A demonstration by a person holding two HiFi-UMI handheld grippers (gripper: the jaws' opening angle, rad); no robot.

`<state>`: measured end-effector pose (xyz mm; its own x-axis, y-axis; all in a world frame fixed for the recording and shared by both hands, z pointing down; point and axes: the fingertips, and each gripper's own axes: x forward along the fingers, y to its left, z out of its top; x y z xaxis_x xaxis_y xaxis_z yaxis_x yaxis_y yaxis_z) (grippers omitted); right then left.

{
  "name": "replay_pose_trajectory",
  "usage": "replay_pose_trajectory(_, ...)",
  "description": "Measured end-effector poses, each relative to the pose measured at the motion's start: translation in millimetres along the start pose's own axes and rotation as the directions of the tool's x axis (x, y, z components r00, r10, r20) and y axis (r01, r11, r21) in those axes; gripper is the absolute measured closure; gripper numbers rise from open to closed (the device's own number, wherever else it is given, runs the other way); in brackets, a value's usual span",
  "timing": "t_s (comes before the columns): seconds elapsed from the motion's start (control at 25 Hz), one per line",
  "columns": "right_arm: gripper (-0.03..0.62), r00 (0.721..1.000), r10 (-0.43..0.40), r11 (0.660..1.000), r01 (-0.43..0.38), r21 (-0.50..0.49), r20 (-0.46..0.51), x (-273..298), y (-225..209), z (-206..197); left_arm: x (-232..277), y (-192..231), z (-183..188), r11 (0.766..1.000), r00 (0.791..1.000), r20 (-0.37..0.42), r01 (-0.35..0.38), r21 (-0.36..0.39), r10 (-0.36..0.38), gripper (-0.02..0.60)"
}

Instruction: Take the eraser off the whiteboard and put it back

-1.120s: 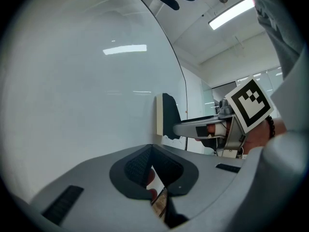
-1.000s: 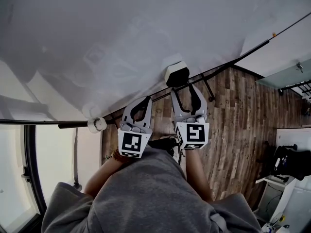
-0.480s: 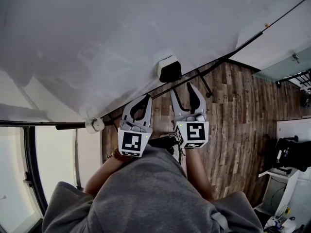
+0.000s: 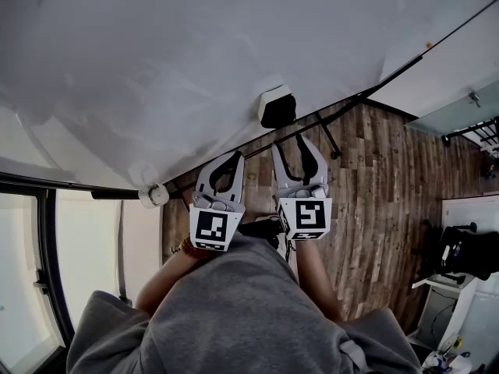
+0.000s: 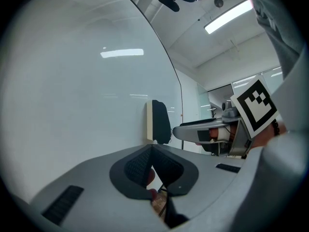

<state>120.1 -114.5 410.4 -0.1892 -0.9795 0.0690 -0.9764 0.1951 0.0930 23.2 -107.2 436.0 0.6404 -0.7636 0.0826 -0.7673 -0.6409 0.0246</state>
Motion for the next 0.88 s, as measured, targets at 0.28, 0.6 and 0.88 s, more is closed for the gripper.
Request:
replay_pose_trajectory(0.28,0.527,0.999,-0.024,1.000,0.025,-0.014,0.028,-9.4,2.9,3.8,-7.6,2.0,-3.2,1.000,1.000,-0.003,-0.008,0.001,0.008,0.575)
replay_pose_trajectory(0.6,0.583,0.999,-0.009,0.999,0.010,-0.034,0.033,-20.2,10.2,4.6,-13.4,-5.2,-1.6,1.000,1.000,0.002,0.005,0.001,-0.005,0.575)
replay_pose_trajectory(0.88,0.583,1.000,-0.013,0.999,0.014,-0.048,0.023,-22.6,7.8,3.1,-13.5,-6.1,-2.9,1.000,1.000,0.006,0.007,0.008,-0.007,0.575)
